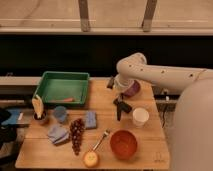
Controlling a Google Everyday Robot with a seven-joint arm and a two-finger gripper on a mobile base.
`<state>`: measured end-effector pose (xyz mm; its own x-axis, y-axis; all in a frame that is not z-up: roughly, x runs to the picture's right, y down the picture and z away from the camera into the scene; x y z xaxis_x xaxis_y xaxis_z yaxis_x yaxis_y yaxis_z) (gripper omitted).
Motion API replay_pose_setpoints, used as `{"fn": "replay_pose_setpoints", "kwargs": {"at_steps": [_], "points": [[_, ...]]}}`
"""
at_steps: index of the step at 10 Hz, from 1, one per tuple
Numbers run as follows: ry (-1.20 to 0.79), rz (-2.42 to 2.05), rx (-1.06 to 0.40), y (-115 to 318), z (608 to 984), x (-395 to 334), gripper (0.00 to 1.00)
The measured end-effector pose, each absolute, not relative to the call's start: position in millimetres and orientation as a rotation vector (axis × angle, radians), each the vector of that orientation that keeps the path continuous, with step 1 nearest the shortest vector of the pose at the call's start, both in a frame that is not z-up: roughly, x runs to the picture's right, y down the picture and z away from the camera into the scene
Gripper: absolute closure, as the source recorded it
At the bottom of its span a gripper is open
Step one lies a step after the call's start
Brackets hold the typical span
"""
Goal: Wipe red bowl with brush
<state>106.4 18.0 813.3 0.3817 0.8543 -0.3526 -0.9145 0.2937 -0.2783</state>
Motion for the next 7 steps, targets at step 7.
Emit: {"fn": "replay_pose_setpoints", "kwargs": {"at_steps": [7], "points": [[0.139,1.316,-0.518,87,740,149,1.00]]}}
